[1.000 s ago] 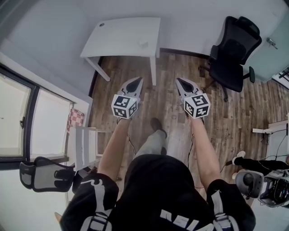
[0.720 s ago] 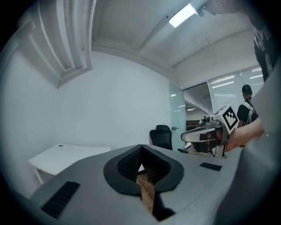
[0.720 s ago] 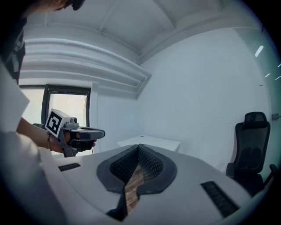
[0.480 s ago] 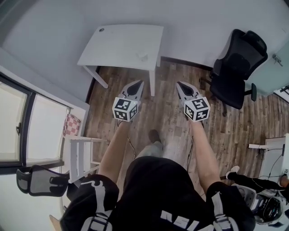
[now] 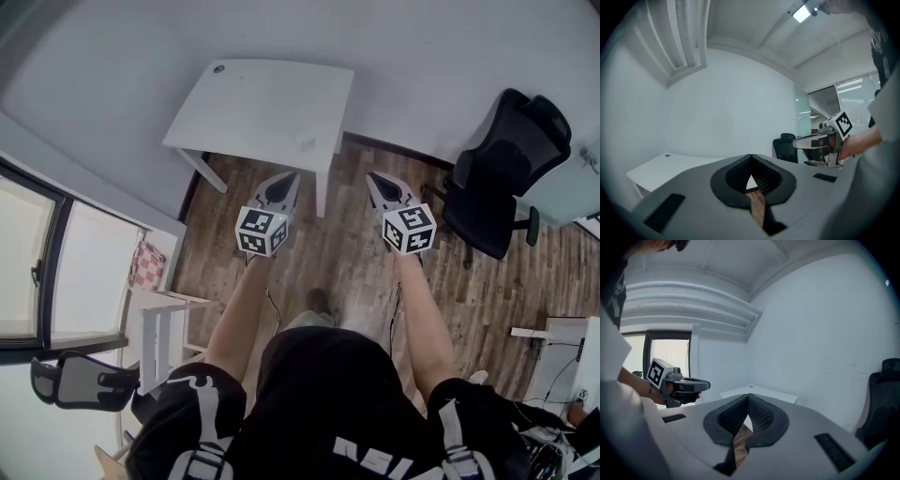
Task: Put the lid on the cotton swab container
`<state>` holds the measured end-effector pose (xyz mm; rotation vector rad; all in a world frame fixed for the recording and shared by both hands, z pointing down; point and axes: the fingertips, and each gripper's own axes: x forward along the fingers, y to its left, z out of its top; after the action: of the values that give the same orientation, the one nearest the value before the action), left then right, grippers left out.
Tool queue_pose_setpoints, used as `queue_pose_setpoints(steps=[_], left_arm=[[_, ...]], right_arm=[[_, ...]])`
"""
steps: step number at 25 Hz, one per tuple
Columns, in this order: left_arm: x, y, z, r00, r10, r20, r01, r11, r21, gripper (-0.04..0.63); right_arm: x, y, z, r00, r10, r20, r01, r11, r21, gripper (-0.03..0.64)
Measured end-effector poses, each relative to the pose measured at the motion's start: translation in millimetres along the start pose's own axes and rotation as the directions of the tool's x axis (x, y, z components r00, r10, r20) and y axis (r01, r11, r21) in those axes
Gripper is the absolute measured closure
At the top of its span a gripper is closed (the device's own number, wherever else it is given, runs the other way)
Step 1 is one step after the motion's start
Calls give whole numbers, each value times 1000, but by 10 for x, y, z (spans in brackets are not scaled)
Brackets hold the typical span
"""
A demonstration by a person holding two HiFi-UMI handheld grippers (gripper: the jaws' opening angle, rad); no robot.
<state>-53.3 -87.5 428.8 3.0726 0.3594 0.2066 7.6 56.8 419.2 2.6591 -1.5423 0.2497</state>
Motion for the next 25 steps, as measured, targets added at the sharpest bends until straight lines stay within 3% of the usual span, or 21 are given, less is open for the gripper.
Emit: queue_pose_setpoints(steps=[13,25], left_arm=[[397,319,1,997,72,-23,-72,997,-7,571],[991,607,76,964,260,-50,-260,966,-3,571]], right_arm=[[600,-448,163,997,71,12,-71,997,3,603],[1309,-1095,280,965,262,-5,-262,965,-13,603]])
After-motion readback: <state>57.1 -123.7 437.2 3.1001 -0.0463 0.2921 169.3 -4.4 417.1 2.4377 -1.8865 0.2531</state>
